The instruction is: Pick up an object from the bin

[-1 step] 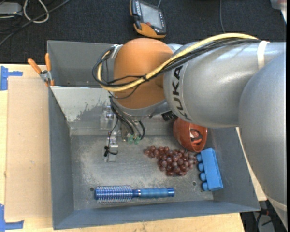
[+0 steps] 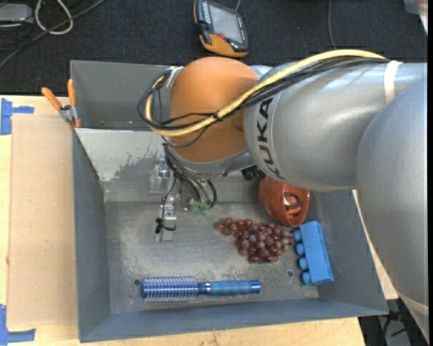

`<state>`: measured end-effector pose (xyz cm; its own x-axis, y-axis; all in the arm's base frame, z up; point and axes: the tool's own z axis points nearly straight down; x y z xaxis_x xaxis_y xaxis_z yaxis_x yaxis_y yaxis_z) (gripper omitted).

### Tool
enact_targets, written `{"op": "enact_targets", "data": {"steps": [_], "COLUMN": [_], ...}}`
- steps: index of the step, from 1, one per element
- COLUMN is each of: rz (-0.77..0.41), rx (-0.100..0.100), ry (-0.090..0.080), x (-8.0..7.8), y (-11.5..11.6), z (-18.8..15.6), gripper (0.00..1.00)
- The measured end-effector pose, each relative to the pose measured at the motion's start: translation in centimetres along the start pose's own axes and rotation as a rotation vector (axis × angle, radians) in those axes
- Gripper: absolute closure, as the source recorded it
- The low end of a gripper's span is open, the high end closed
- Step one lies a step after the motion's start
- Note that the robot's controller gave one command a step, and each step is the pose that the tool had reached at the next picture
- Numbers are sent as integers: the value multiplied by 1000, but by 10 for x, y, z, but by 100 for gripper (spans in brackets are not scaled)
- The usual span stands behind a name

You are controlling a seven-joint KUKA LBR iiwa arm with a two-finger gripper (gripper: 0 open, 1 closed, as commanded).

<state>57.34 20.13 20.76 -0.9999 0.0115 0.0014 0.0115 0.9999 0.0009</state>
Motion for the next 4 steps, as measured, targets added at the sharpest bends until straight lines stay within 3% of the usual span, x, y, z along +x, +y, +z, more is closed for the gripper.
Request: {"op": "enact_targets", "data": {"steps": [1,2,3,4], "rz": [-45,-90,-179,-173], "rx": [3,-2,-2,-3], "ry": [12,-8,4,-4], "x": [45,24,50,51], "y": [-50,-77,-97,-102], "z": [57,63,72,89], "gripper": [0,0,0,0]}}
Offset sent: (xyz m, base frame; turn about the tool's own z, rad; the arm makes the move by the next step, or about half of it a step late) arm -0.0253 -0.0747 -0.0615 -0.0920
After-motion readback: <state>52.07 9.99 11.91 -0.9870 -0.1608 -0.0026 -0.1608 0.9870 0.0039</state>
